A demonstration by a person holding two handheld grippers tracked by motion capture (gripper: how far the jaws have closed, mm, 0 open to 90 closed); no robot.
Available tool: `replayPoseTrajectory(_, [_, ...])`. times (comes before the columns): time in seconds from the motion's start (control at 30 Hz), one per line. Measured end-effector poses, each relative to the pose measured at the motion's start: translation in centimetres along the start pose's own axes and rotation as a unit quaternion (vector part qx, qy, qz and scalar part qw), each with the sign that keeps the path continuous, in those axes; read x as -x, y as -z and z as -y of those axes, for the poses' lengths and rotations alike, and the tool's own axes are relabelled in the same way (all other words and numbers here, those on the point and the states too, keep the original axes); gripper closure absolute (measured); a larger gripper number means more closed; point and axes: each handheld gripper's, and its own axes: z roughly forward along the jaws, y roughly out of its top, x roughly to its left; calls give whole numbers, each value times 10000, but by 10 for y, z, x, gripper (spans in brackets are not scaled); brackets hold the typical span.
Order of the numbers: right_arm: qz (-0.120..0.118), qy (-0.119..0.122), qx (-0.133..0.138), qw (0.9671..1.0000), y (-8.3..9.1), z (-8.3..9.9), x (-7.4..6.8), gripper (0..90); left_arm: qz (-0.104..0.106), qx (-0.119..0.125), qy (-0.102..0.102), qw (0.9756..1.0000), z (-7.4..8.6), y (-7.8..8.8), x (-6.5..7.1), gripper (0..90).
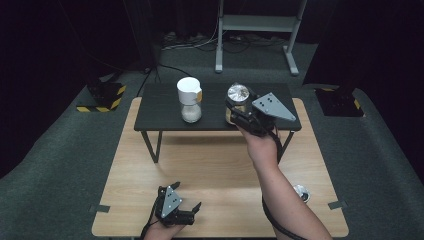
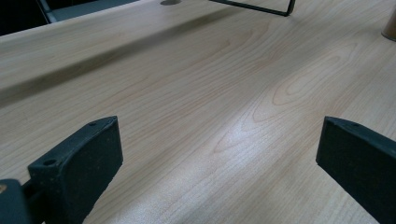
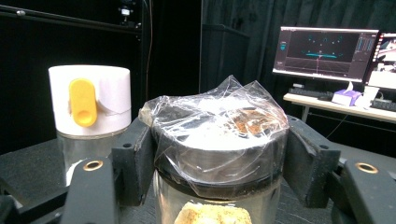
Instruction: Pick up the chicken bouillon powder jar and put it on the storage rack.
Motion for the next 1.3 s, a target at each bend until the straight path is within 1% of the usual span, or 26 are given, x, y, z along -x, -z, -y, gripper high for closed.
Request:
replayPoseTrajectory(0.2, [28, 16, -19, 10000, -8, -1, 1, 343, -4, 10, -19, 10000, 0, 0, 0, 7])
replayPoseTrajectory(0.4, [65, 29, -42, 10000, -14, 0, 1, 343, 3, 17, 9, 10000, 0, 0, 0, 7])
replayPoseTrajectory(0.6, [93, -26, -83, 9999, -21, 2, 1, 343, -4, 16, 22, 10000, 0, 0, -1, 7])
replayPoseTrajectory(0.87, [85, -21, -127, 9999, -26, 6, 1, 343, -1, 24, 20, 10000, 0, 1, -1, 7])
replayPoseTrajectory(1.0, [112, -39, -141, 9998, -27, 6, 2, 343, 4, 32, 29, 10000, 0, 1, -1, 7])
replayPoseTrajectory(1.3, [93, -69, -171, 9998, -29, 8, 2, 343, 5, 51, 43, 10000, 0, 1, -1, 7])
